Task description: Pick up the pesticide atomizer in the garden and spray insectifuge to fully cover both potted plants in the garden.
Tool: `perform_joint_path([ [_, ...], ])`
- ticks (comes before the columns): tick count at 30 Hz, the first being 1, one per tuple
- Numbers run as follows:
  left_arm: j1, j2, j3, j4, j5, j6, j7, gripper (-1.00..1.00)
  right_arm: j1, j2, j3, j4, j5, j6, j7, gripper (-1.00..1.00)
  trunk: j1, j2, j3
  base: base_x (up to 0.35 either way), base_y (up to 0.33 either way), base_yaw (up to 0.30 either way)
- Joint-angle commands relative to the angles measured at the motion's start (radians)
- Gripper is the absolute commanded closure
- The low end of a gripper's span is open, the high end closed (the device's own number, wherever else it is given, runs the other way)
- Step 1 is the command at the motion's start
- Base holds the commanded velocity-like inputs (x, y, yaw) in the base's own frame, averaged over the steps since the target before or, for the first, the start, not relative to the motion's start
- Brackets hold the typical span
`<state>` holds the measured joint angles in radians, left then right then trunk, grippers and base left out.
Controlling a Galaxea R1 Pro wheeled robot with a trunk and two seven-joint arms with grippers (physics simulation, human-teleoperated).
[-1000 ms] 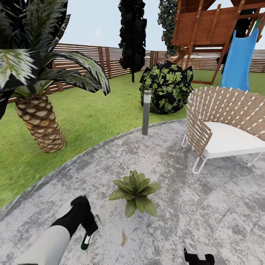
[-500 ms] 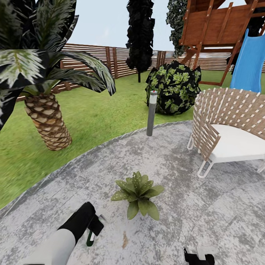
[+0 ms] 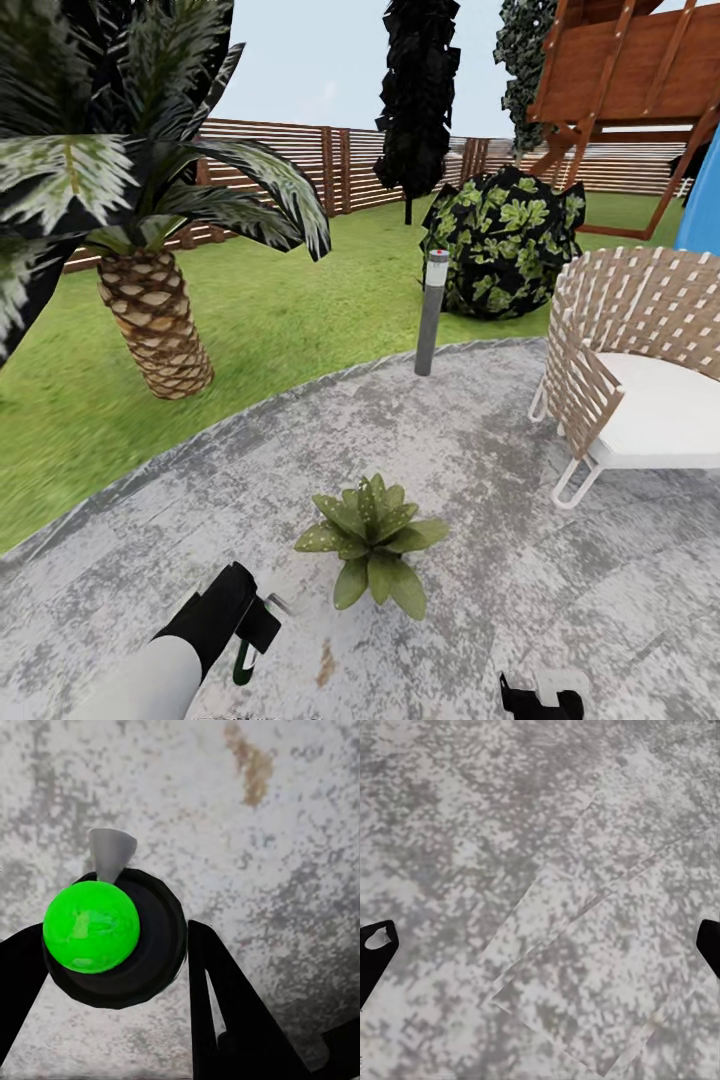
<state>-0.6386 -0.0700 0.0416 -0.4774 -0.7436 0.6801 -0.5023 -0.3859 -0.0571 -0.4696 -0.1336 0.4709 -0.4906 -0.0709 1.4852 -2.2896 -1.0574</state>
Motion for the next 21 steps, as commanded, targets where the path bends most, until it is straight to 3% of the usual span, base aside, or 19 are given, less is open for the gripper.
perform_joint_path([
  [1, 0.000, -0.001, 0.004, -0.002, -0.011, 0.004, -0.007, 1.00, -0.001, 0.000, -0.004, 0.001, 0.011, -0.003, -0.006, -1.00, 0.000, 0.000, -0.001, 0.000, -0.057, 0.277],
  [9, 0.012, -0.003, 0.003, -0.003, -0.016, 0.006, -0.005, 1.00, -0.001, 0.000, -0.004, 0.000, 0.009, -0.003, -0.006, -1.00, 0.000, 0.000, -0.001, 0.000, -0.008, 0.241],
  [21, 0.013, -0.005, 0.003, -0.004, -0.017, 0.007, -0.004, 1.00, -0.001, -0.007, -0.004, -0.001, 0.010, -0.003, -0.003, -1.00, 0.000, 0.000, -0.001, 0.128, -0.207, 0.009],
])
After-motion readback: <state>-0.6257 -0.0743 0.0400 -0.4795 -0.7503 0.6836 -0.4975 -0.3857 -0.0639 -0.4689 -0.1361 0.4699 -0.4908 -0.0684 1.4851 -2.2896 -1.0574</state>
